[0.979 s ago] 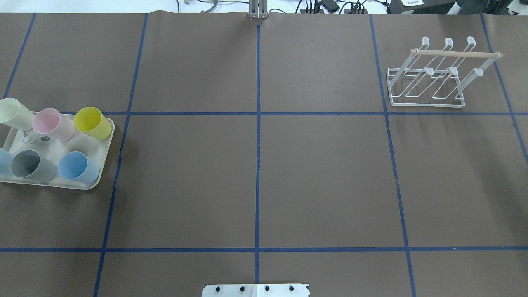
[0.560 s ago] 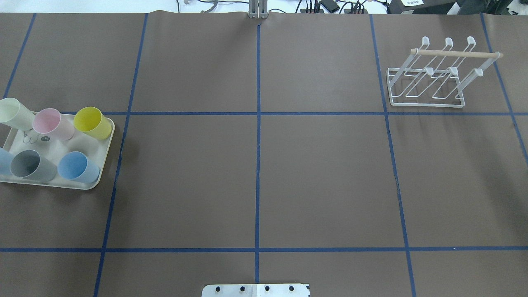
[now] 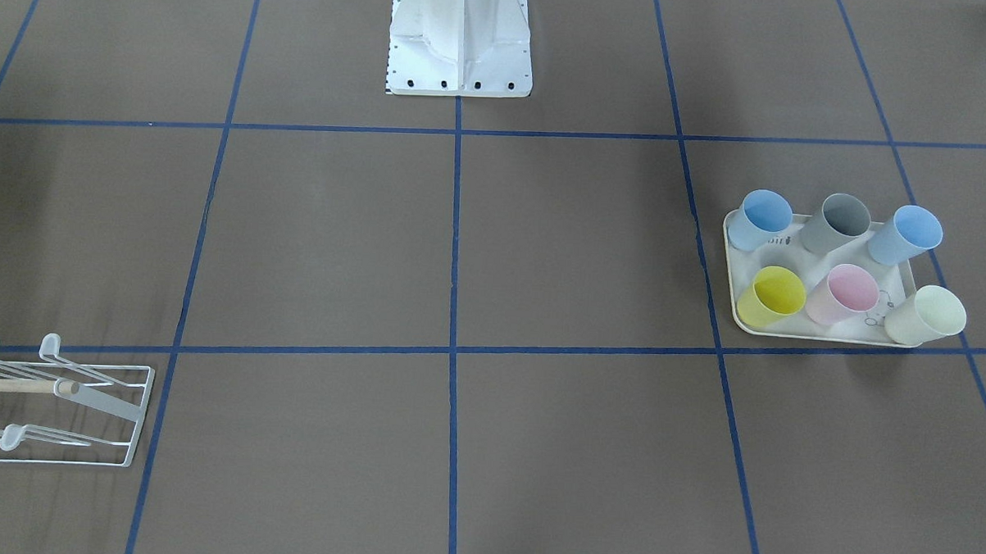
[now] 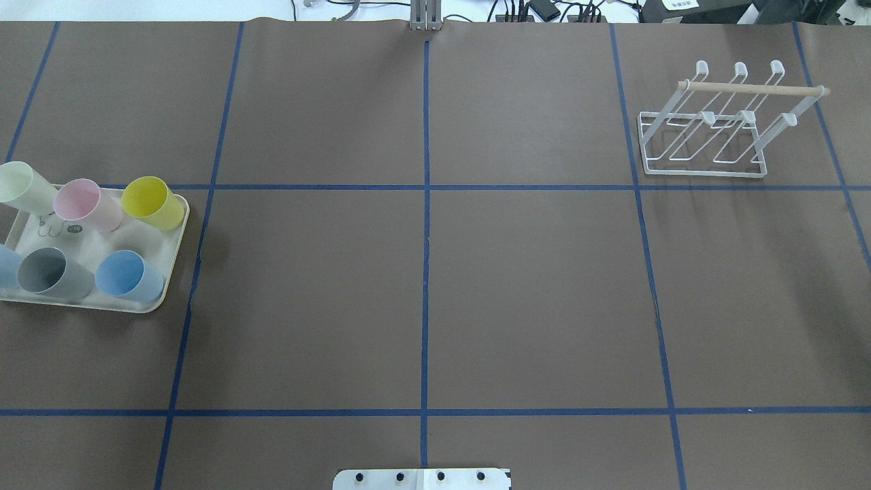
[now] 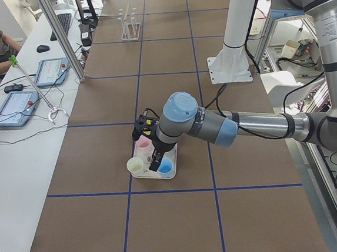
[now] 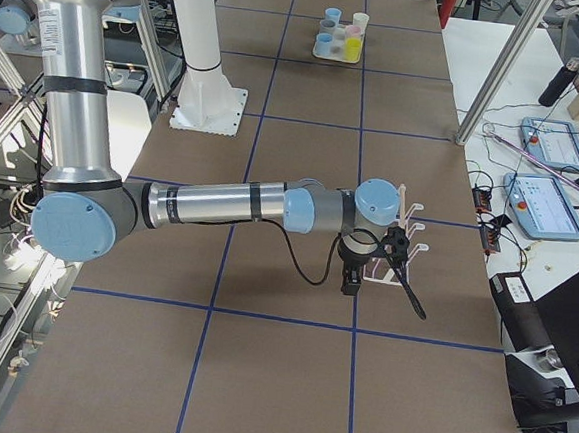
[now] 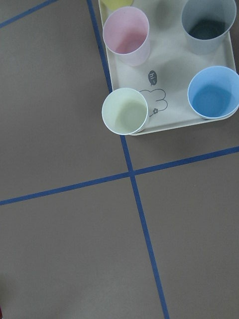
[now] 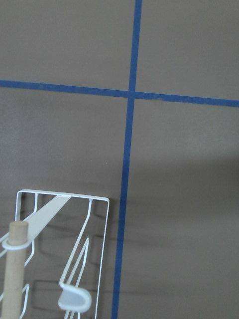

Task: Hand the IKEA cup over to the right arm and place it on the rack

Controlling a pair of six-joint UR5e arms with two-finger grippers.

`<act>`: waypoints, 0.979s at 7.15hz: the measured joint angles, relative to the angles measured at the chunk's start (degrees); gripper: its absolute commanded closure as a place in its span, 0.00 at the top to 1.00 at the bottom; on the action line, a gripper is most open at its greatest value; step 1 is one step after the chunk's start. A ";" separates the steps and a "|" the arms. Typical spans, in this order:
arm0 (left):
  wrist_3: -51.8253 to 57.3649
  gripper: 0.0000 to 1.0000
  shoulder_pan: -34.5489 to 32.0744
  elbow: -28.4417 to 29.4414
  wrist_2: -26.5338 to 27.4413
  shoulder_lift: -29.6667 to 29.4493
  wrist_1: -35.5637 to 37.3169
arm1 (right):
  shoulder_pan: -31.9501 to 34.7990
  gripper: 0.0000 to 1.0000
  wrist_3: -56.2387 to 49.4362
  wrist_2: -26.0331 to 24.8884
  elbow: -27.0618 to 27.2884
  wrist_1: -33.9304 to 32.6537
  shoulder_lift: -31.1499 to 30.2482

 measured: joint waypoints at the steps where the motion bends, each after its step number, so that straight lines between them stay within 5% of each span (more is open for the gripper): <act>1: -0.65 1.00 0.07 -0.36 -0.01 0.12 -0.45 | 0.00 1.00 0.08 1.24 -0.46 3.27 -0.84; 4: -3.67 1.00 1.30 1.41 0.48 -0.26 -1.56 | 0.00 1.00 0.30 4.23 -0.18 9.94 -3.11; 7: -5.89 1.00 6.54 10.18 1.42 -1.30 -7.07 | -0.14 1.00 1.66 5.76 0.47 10.57 -3.48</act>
